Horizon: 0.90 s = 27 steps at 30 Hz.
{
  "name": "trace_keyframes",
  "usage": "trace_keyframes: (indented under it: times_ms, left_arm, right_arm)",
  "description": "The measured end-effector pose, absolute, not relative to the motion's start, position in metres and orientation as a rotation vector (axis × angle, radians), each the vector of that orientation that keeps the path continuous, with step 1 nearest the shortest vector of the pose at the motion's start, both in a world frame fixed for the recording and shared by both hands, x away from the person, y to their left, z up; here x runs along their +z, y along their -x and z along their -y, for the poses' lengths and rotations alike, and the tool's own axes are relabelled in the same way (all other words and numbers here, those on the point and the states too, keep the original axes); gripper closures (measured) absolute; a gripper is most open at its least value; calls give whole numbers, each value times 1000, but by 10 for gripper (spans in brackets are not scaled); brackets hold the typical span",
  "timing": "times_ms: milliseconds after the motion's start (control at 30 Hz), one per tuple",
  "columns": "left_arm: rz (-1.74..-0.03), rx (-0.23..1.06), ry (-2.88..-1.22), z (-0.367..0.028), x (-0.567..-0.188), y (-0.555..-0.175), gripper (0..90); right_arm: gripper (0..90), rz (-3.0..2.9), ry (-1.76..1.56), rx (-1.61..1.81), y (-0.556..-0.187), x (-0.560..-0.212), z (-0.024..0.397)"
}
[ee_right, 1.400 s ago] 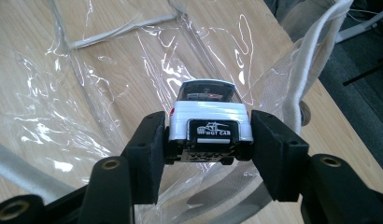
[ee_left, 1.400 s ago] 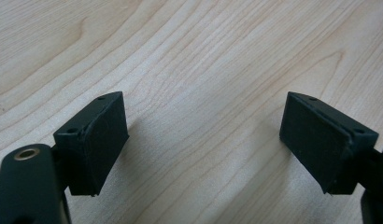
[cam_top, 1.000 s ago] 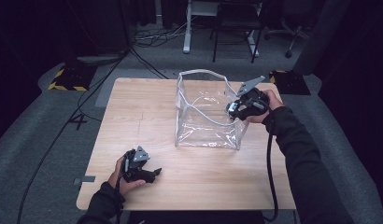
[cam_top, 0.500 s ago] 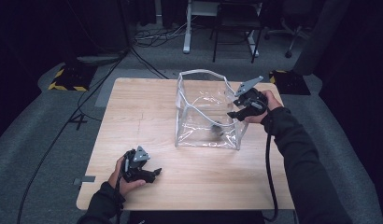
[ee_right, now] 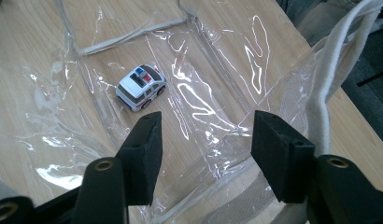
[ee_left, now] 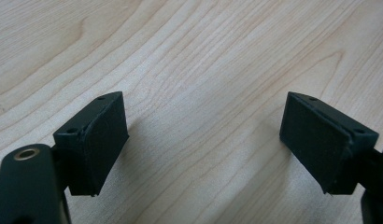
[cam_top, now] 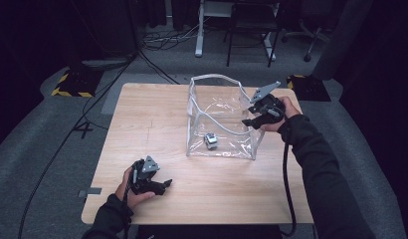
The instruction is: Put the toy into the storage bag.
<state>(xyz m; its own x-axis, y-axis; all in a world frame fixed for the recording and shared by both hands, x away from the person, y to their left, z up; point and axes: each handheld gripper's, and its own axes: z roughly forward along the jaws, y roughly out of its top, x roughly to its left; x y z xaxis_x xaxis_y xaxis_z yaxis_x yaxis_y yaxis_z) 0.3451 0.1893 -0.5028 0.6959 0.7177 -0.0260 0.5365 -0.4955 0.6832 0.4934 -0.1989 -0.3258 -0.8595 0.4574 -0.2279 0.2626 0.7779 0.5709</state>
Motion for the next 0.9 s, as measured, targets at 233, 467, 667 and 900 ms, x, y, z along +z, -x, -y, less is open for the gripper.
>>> trace_keyframes:
  times_ms: [233, 467, 667, 900]
  left_arm:
    - [-954, 345, -2220, -189, -503, -345, 155]
    - [-954, 343, -2221, -189, -503, -345, 155]
    - [-954, 343, -2221, -189, -503, -345, 155]
    - [-954, 343, -2221, -189, -503, -345, 155]
  right_arm:
    - [437, -2609, -551, 774, -493, -326, 199]
    - [429, -2597, -564, 798, -492, -325, 199]
    - [413, -2566, -580, 837, -491, -324, 198]
    - [374, -2505, -597, 922, -490, -322, 198]
